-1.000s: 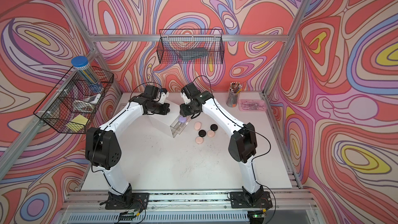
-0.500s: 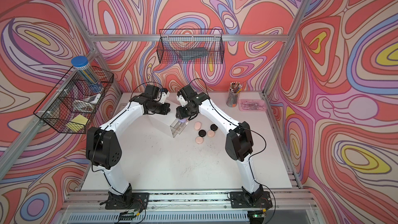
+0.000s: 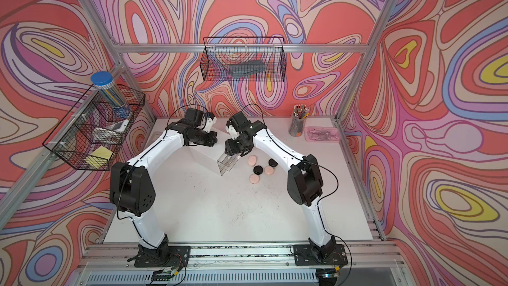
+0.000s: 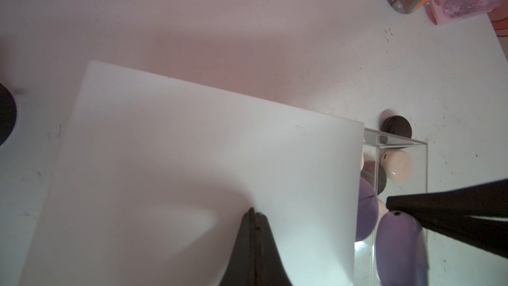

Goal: Put the bluetooth earphones in the drawer according to color
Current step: Place the bluetooth earphone in the drawer, then close the drawer in the storage box.

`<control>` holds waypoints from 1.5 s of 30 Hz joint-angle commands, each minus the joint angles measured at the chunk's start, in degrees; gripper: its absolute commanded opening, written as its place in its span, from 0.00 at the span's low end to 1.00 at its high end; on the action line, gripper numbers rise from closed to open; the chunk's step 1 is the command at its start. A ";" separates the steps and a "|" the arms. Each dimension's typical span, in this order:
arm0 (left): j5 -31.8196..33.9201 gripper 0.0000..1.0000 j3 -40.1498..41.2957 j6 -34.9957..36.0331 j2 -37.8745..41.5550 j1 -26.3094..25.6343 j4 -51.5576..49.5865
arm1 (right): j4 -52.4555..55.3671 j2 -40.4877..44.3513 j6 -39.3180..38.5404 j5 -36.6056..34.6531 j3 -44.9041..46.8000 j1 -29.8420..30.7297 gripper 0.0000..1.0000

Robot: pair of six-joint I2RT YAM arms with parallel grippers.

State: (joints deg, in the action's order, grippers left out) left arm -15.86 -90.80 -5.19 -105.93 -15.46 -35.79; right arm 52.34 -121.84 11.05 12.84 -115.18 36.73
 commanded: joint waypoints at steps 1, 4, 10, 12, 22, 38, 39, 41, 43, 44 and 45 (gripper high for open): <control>2.83 0.00 3.71 1.10 -5.52 -0.71 -11.92 | -0.91 0.55 0.22 -0.73 1.24 0.27 0.58; 2.79 0.00 3.80 1.14 -5.43 -0.71 -11.85 | -1.10 0.56 0.18 -0.85 1.27 0.27 0.65; 2.76 0.00 3.79 1.14 -5.51 -0.71 -11.85 | -1.09 0.62 0.29 -1.37 1.25 0.27 0.79; 2.62 0.00 3.87 1.13 -5.52 -0.71 -11.76 | -1.55 1.18 0.44 -1.91 1.69 0.27 0.83; 2.63 0.00 3.88 1.38 -5.78 -0.71 -11.85 | -5.05 5.17 0.68 -4.36 5.68 0.27 0.98; 2.44 0.00 3.88 1.53 -6.02 -0.71 -11.85 | -14.83 17.87 1.96 -8.60 22.10 0.18 0.81; 2.57 0.00 3.88 1.51 -6.04 -0.71 -11.82 | -15.08 18.41 1.87 -8.57 22.70 0.18 0.79; 2.46 0.00 3.88 1.50 -6.12 -0.71 -11.83 | -15.54 19.05 1.95 -8.29 23.55 0.21 0.70; 2.41 0.00 3.88 1.46 -6.13 -0.71 -11.82 | -16.01 19.43 2.28 -7.97 24.43 0.19 0.57; 2.45 0.00 3.88 1.48 -6.13 -0.71 -11.85 | -16.42 19.51 2.52 -7.80 25.09 0.18 0.47; 2.46 0.00 3.88 1.54 -6.05 -0.71 -11.88 | -16.73 19.66 2.72 -7.70 25.56 0.18 0.38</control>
State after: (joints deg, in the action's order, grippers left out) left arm -15.86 -90.80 -4.45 -105.93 -15.46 -35.79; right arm 37.95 -103.28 12.82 5.37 -91.13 36.84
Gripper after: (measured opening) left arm 0.058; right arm 0.444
